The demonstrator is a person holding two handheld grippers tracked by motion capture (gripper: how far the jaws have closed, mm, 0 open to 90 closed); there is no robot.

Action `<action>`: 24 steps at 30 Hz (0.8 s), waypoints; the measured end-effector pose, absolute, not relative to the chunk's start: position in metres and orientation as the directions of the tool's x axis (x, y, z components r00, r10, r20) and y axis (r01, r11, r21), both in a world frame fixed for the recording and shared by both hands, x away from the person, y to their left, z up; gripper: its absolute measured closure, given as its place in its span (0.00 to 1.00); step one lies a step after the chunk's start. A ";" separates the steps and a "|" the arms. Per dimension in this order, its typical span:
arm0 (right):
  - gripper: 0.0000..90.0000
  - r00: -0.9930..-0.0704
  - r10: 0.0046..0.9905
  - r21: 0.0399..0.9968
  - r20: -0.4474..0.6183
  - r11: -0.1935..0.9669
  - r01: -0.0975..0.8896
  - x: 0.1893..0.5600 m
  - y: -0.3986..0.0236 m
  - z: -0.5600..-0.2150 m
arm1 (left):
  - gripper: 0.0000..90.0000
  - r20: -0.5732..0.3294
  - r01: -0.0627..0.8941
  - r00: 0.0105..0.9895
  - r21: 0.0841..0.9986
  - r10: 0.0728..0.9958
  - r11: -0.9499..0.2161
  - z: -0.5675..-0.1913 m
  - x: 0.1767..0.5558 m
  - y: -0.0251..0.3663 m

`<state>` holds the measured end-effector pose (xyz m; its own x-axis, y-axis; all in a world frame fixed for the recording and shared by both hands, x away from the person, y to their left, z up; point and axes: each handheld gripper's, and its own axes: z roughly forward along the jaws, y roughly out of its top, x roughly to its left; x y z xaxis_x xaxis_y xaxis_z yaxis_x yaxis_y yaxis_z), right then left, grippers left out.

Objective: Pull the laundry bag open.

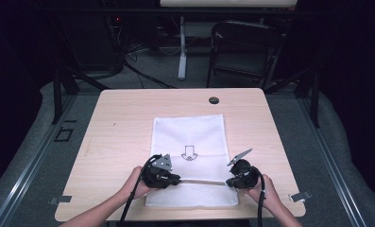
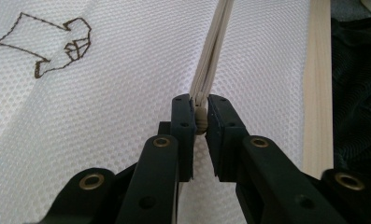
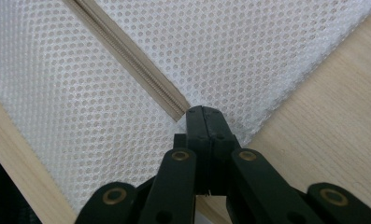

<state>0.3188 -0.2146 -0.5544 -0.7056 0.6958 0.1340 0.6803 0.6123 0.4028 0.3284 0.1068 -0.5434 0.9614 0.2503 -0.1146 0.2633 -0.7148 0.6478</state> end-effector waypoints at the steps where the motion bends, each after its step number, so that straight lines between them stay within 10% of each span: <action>1: 1.00 -0.705 0.696 0.402 0.135 0.612 0.681 0.319 -0.215 -0.554 | 0.91 -0.114 0.266 0.961 0.647 0.254 -0.715 -0.544 0.328 0.108; 24: 1.00 -0.705 0.696 0.400 0.135 0.613 0.681 0.319 -0.215 -0.554 | 0.91 -0.125 0.291 0.953 0.633 0.276 -0.717 -0.546 0.326 0.129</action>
